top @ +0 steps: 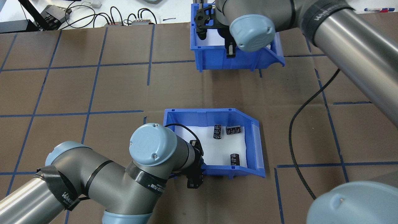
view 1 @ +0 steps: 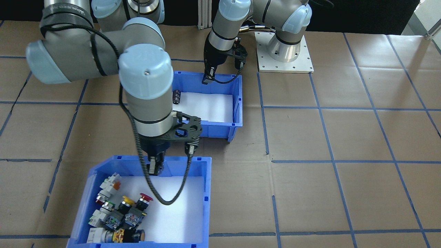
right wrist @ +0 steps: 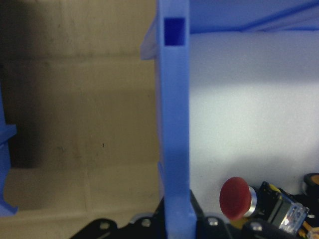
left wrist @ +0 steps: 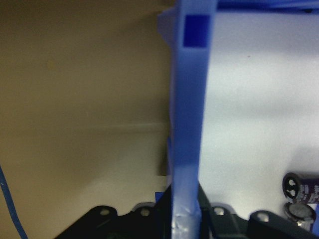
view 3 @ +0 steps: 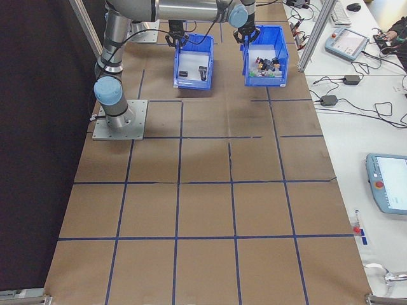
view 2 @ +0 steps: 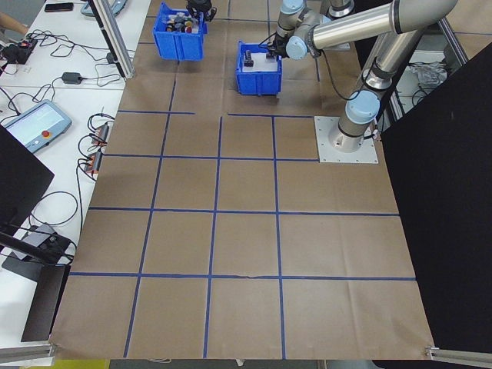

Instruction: Place battery box in front

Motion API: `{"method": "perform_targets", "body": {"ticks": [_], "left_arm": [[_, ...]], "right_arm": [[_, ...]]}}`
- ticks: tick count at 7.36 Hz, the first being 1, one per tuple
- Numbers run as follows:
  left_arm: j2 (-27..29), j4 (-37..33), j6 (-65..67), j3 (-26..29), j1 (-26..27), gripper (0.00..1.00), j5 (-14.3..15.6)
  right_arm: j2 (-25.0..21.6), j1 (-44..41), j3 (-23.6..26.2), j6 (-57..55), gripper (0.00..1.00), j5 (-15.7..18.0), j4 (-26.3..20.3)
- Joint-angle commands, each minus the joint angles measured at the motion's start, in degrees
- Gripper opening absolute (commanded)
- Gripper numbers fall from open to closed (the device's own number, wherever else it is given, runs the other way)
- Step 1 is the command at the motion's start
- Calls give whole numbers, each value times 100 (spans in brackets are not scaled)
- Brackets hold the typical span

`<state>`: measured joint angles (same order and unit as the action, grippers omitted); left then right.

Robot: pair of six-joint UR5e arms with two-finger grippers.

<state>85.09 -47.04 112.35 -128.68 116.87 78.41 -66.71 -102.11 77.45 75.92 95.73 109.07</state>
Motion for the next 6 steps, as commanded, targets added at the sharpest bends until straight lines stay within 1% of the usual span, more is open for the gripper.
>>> {"method": "perform_targets", "body": {"ticks": [1,2,3,4,5,6], "left_arm": [[-369,-329,-1078,53,-756,0,25],[-588,-732,-1841,97,-1449,0,8],[-643,-893,-2553,149,-2022,0,-10],[-452,-895,-2996,332,-2401,0,-36],[-137,-903,-3105,682,-2457,0,-45],[389,-938,-3106,1312,-2467,0,-45]], "right_arm": [[-612,951,531,1130,0,7,0],[-876,1426,821,1579,0,7,9],[-1122,1822,1137,2010,0,-11,18],[-1316,2122,1428,2415,0,7,35],[-1553,2351,1779,2558,0,-2,44],[-1834,2484,2287,2655,0,-28,166]]}}
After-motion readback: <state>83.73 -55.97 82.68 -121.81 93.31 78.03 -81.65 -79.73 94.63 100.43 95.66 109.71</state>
